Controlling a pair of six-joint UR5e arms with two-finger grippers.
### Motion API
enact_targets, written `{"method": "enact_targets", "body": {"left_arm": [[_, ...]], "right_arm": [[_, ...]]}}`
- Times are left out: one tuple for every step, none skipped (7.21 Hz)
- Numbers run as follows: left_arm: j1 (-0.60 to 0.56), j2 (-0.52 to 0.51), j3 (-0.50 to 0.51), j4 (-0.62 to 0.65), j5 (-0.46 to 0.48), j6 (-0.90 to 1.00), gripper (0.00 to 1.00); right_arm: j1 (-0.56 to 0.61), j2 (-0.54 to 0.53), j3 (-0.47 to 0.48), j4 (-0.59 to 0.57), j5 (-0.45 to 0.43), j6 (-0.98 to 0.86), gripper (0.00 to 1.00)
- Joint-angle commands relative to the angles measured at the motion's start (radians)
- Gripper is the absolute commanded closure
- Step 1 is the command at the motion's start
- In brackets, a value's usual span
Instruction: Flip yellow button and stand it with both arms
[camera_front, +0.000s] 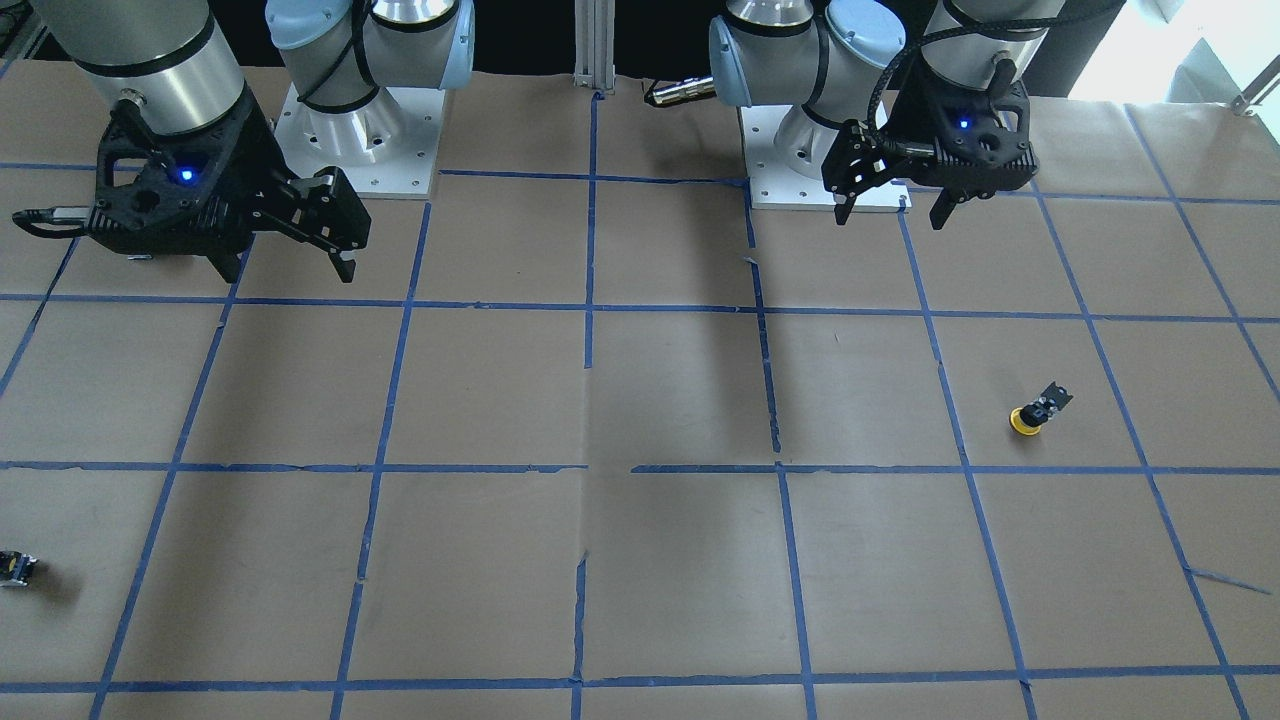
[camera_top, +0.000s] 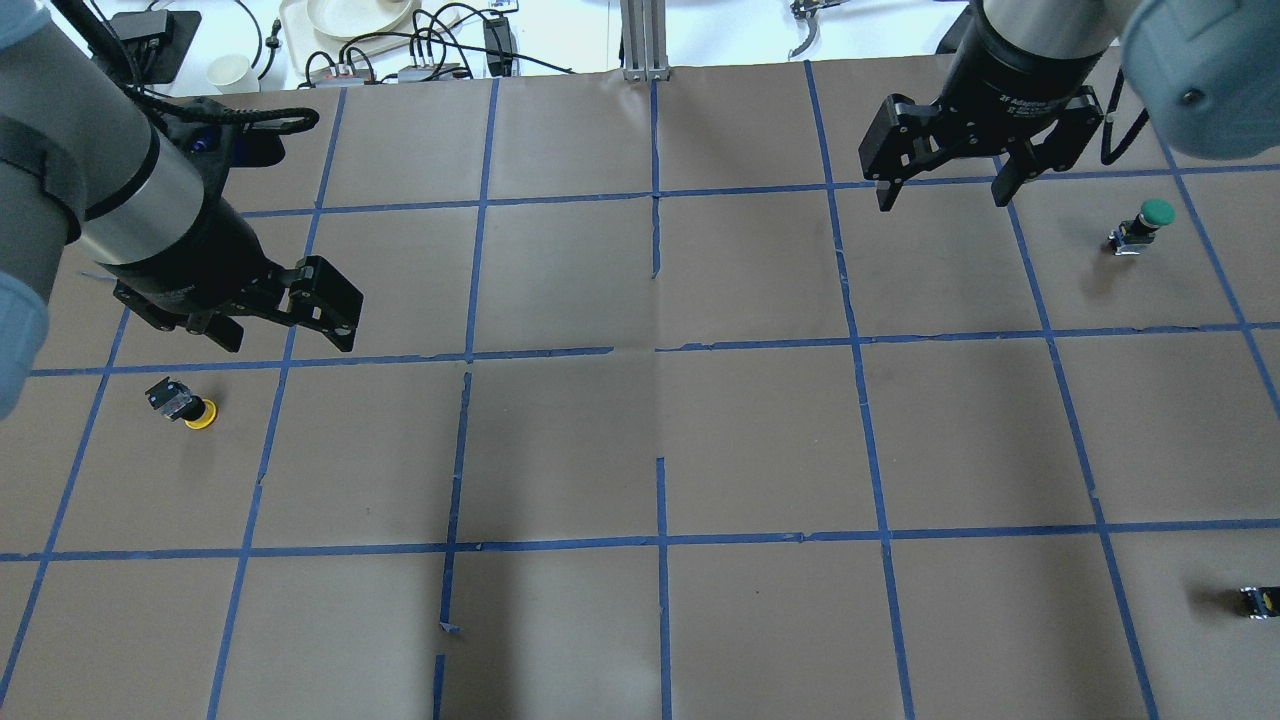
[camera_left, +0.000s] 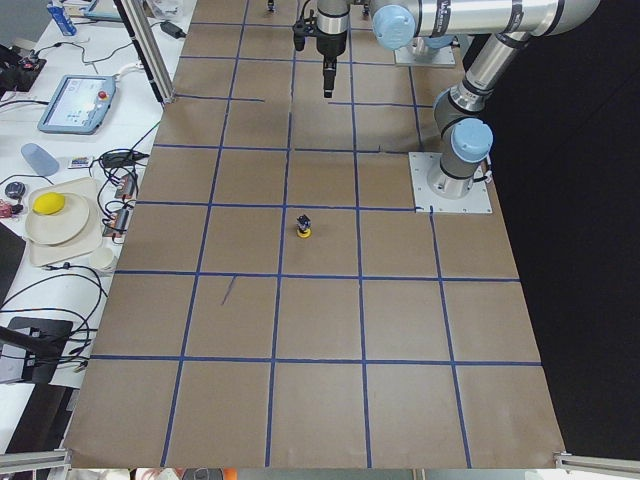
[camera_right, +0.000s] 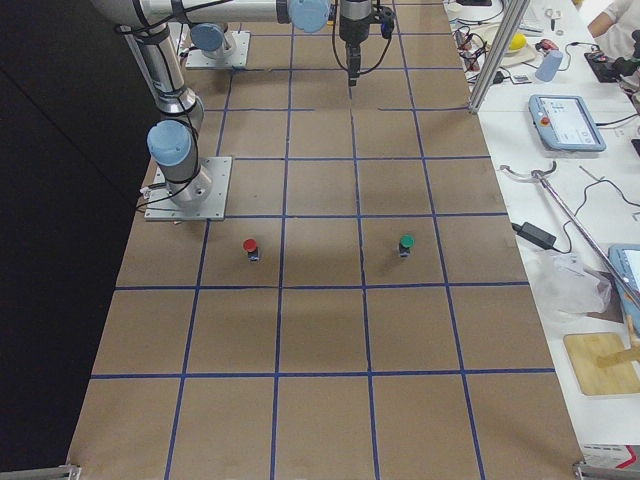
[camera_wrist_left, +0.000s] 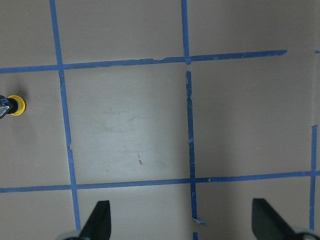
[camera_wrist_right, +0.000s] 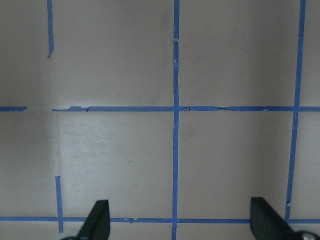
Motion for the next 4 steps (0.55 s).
{"method": "enact_targets", "body": {"left_arm": [[0.065, -0.029, -0.001, 0.002, -0.001, 0.010, 0.00], [0.088, -0.055, 0.023, 0.003, 0.001, 0.037, 0.00], [0.120, -0.079, 0.042, 0.005, 0.002, 0.116, 0.00], [0.165, -0.109, 0.059, 0.005, 0.002, 0.173, 0.00]], "right_arm": [[0.001, 0.002, 0.000, -0.001, 0.000, 0.000, 0.00], [0.001, 0.000, 0.000, 0.002, 0.000, 0.000, 0.00], [0.001, 0.002, 0.000, -0.004, 0.000, -0.002, 0.00], [0.001, 0.002, 0.000, 0.002, 0.000, -0.002, 0.00]]}}
